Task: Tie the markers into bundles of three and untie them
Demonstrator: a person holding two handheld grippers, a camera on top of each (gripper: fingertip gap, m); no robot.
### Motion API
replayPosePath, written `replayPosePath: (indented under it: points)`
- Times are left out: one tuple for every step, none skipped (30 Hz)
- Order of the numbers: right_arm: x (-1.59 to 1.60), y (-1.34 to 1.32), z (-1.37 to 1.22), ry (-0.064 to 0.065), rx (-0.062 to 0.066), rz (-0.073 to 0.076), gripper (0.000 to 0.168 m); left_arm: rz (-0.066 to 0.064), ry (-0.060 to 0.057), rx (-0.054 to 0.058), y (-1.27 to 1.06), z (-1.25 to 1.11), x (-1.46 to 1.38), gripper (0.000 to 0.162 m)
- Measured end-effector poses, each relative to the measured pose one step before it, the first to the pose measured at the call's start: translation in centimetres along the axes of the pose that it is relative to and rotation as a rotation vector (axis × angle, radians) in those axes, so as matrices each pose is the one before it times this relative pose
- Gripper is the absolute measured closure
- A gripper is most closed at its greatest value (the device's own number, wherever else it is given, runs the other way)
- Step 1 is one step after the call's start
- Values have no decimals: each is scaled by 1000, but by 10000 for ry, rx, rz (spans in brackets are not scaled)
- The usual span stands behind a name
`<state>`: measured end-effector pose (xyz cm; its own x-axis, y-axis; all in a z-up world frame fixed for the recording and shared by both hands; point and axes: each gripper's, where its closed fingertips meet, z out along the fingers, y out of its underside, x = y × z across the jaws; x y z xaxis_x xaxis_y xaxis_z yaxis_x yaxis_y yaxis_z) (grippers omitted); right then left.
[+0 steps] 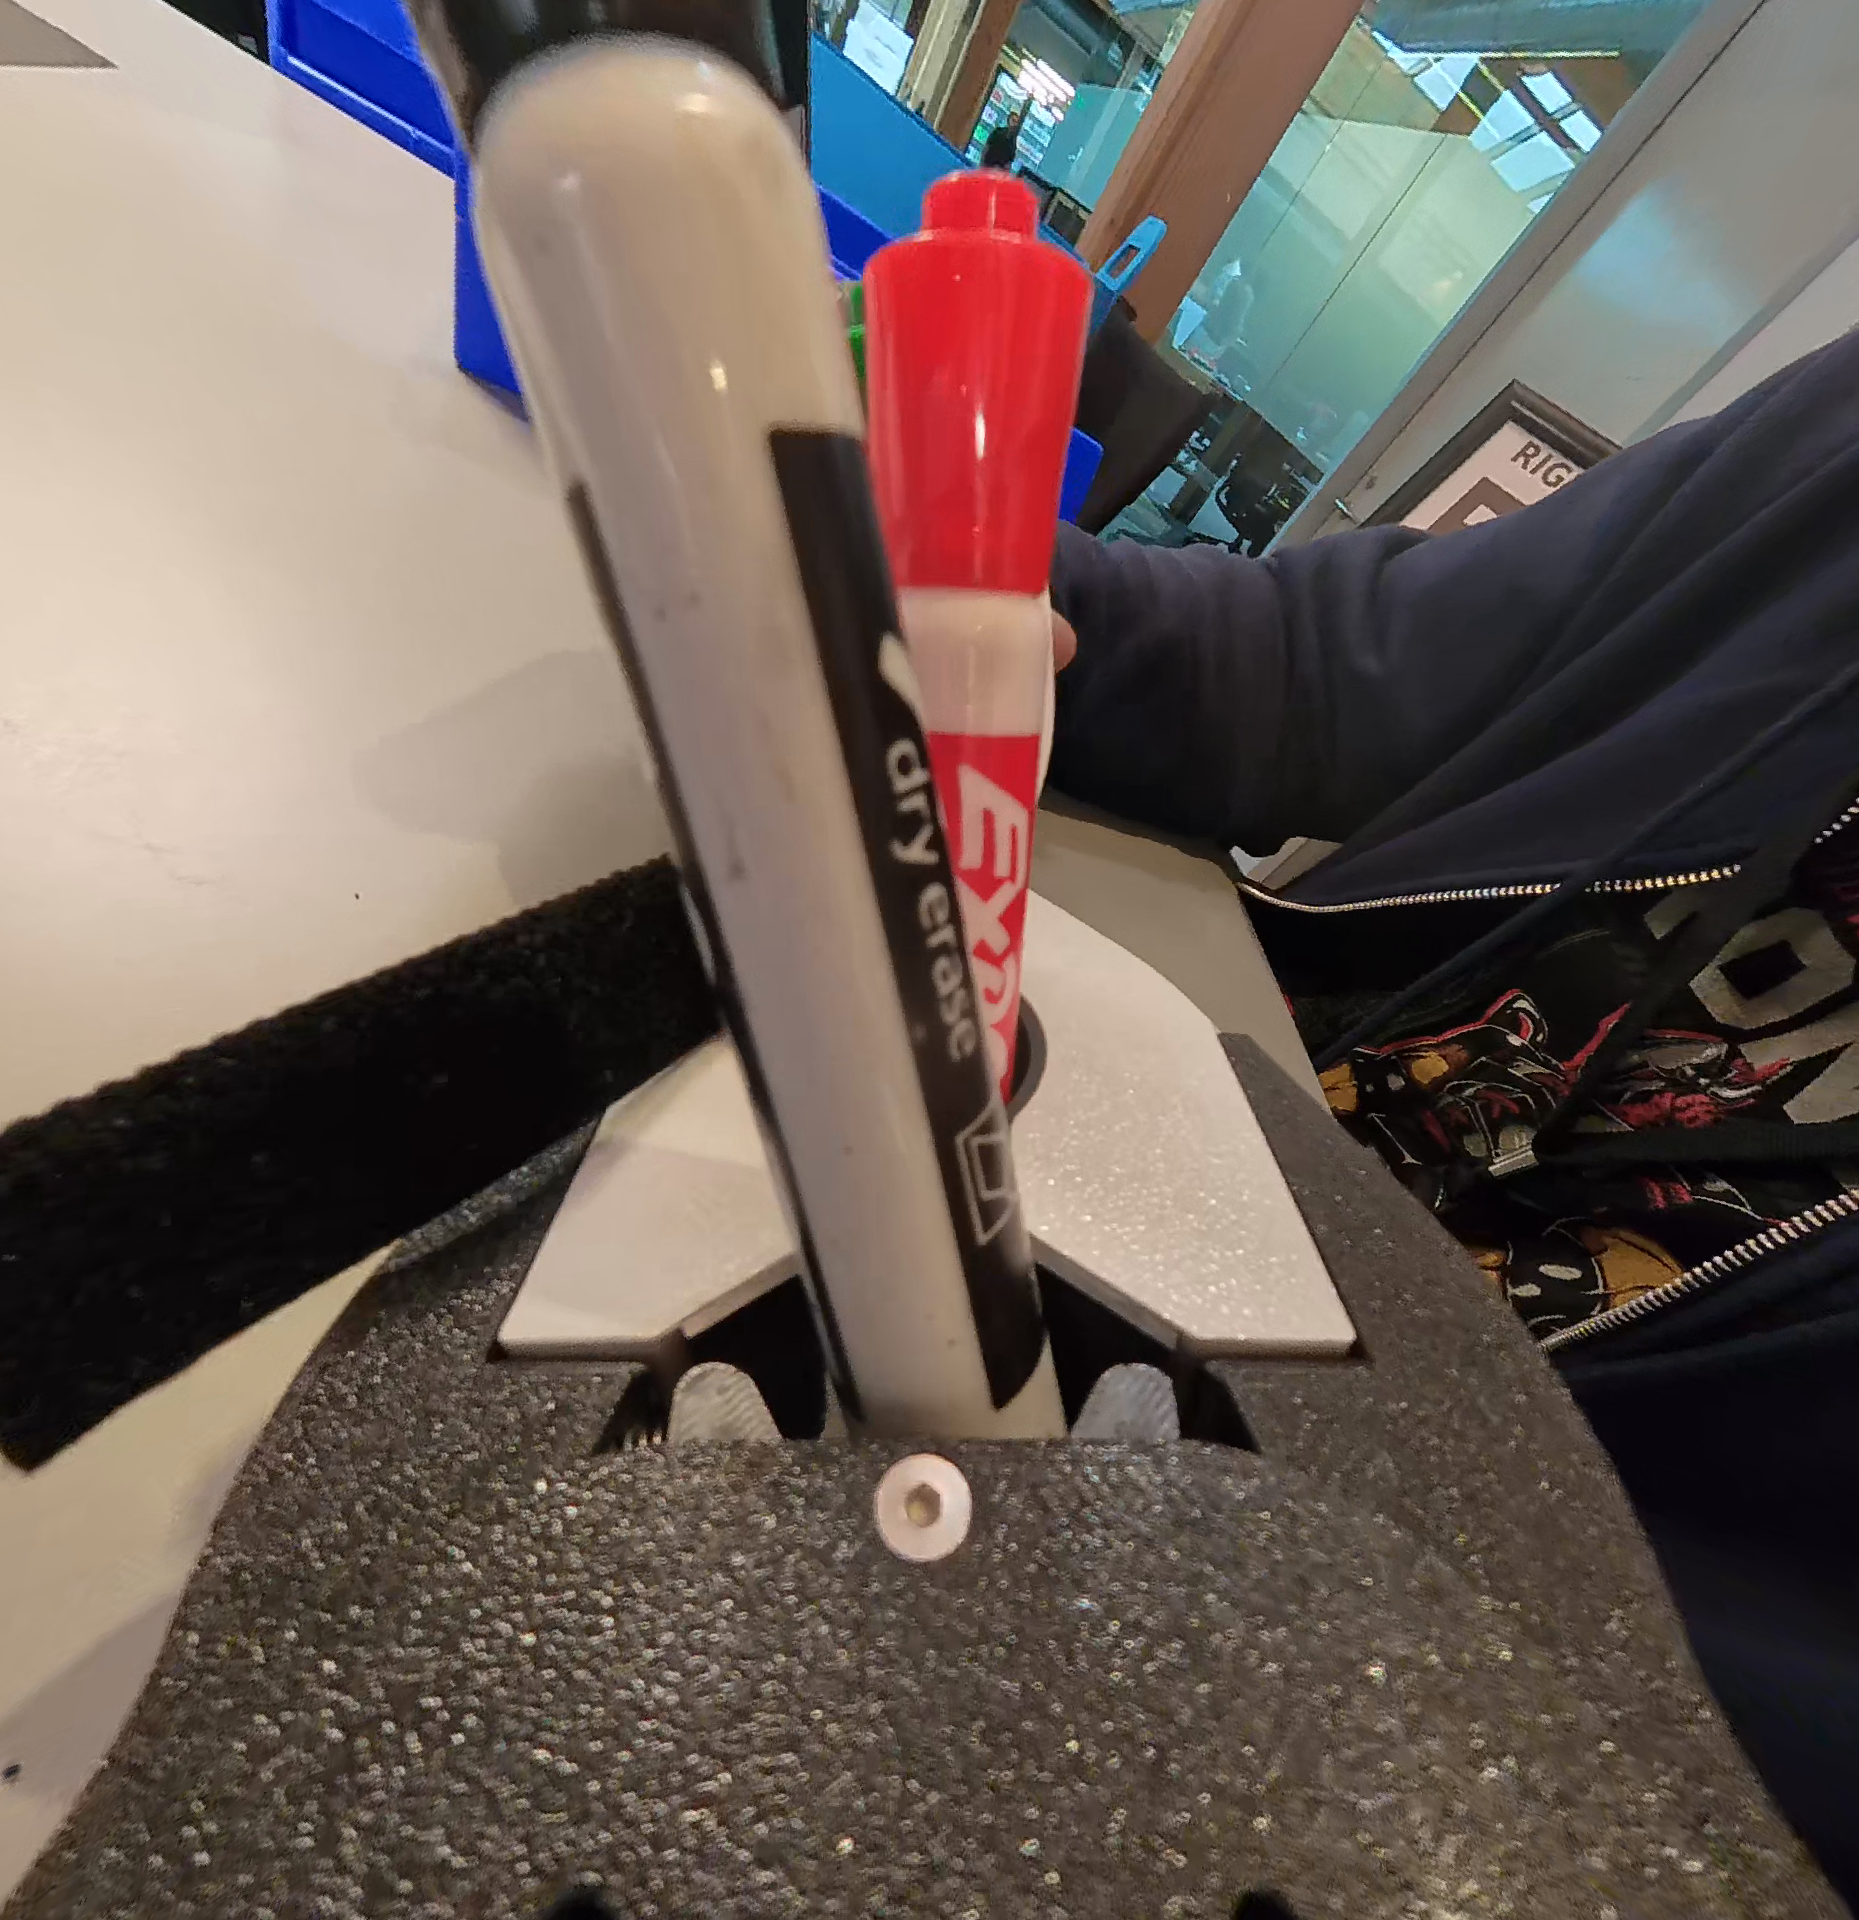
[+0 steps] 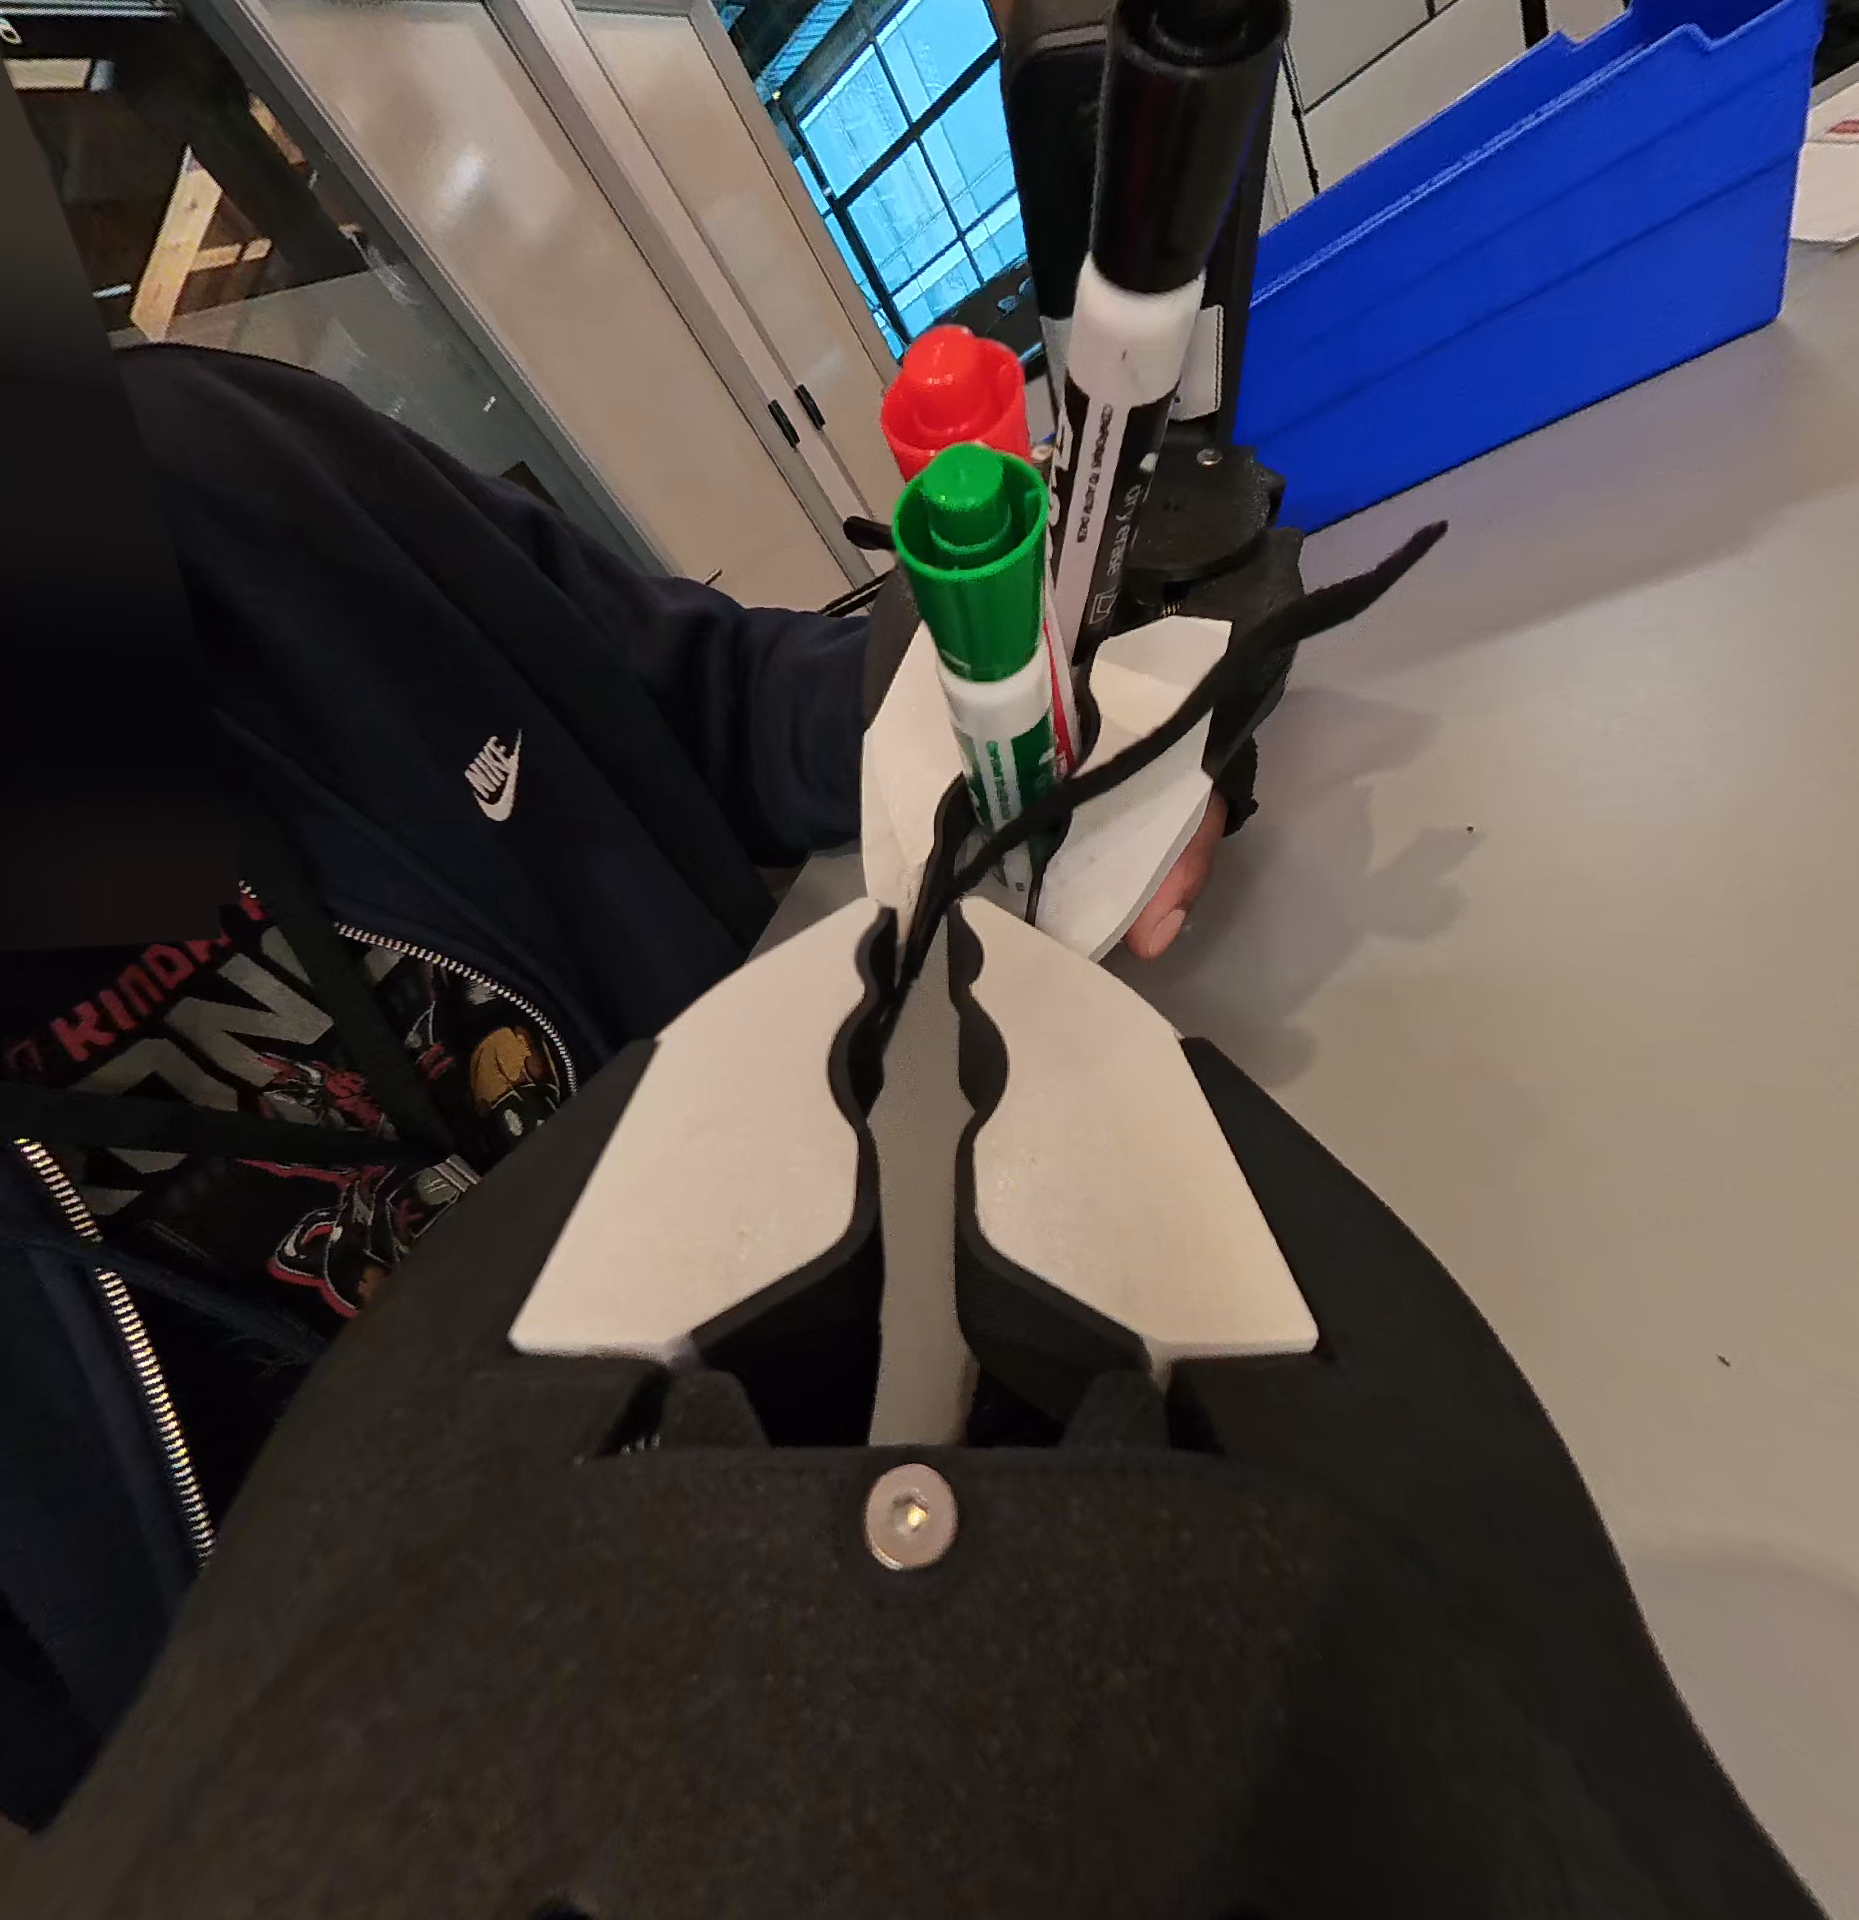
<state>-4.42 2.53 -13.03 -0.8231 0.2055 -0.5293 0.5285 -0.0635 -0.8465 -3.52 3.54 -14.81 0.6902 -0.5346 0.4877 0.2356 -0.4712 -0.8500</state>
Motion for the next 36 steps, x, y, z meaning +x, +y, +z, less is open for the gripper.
replayPosePath:
  points:
    - [-52,-28,-17,-22,17,-30,156,10,12,20,-34,-24,20,140]
    - [-40,-6,-4,-13,7,-28,153,4,17,-4,-1,2,31,140]
    - [-49,-20,8,-26,8,-38,153,-2,-22,-21,26,22,-34,140]
    - [-43,-3,15,-19,6,-40,153,-1,-25,-29,37,36,-31,139]
    - [-17,7,19,4,-5,-27,152,1,-16,-34,43,33,-20,139]
    - [-9,-1,22,4,-3,-27,152,8,-2,-41,53,32,17,140]
    - [-37,-15,26,-10,9,-43,152,10,-29,-34,46,44,-12,140]
    - [-14,-26,17,12,14,-51,152,0,-36,-35,45,39,-38,140]
    - [-7,-28,14,26,13,-55,152,-11,-48,-36,53,34,-57,140]
    - [3,-11,24,32,0,-62,152,-11,-31,-43,57,36,-39,140]
    - [29,20,37,55,-19,-78,153,-11,-16,-41,59,31,-15,143]
    - [3,45,53,54,-40,-105,153,-15,2,-57,85,35,7,142]
    - [-52,62,83,33,-51,-143,153,-18,-4,-73,100,51,7,142]
    - [-88,84,99,29,-65,-186,153,-11,12,-82,122,53,23,142]
    - [-91,142,121,48,-110,-241,152,16,24,-58,81,50,58,142]
    - [-164,183,136,25,-136,-276,152,38,9,-28,35,30,50,142]
    - [-189,132,124,-4,-106,-252,152,32,-2,-19,16,13,36,142]
    - [-157,54,77,3,-50,-194,152,29,20,-21,35,17,57,142]
    - [-117,-17,8,-14,1,-121,152,34,29,-3,-1,11,74,142]
    - [-108,-34,-39,-58,26,-45,152,20,1,-5,1,5,23,142]
    - [-102,-43,-50,-75,33,-1,152,10,29,-11,18,6,44,142]
    - [-85,-43,-63,-70,38,6,151,25,54,-11,13,17,86,142]
    - [-85,-18,-54,-60,11,11,151,44,51,-6,9,9,107,142]
    - [-41,48,-52,-27,-44,11,151,46,24,-9,12,8,70,142]
    - [-8,77,-52,-2,-59,11,150,44,10,-6,-5,14,53,142]
    - [-33,48,-56,-22,-42,40,150,43,15,9,-16,7,47,142]
    - [-72,48,-39,-68,-29,65,151,40,37,27,-44,4,81,142]
    - [-85,22,-21,-77,-14,46,152,25,55,38,-51,-21,88,142]
    - [-102,27,-3,-76,-7,16,154,-2,70,46,-56,-25,93,142]
    - [-122,51,7,-87,-30,-1,157,-21,99,56,-57,-35,115,142]
    - [-101,77,20,-58,-62,-11,158,-31,119,58,-63,-49,135,142]
    - [-65,112,3,-18,-81,-28,160,-27,91,56,-58,-41,86,143]
    - [-49,113,-17,-14,-82,-38,162,-19,63,40,-43,-40,62,142]
    - [-80,115,-16,-43,-72,-21,164,-6,81,26,-22,-37,108,140]
    - [-59,70,-27,-33,-49,-6,164,-5,144,20,-16,-21,195,140]
    - [-18,29,-13,-9,-30,2,165,-7,124,19,-8,-6,167,139]
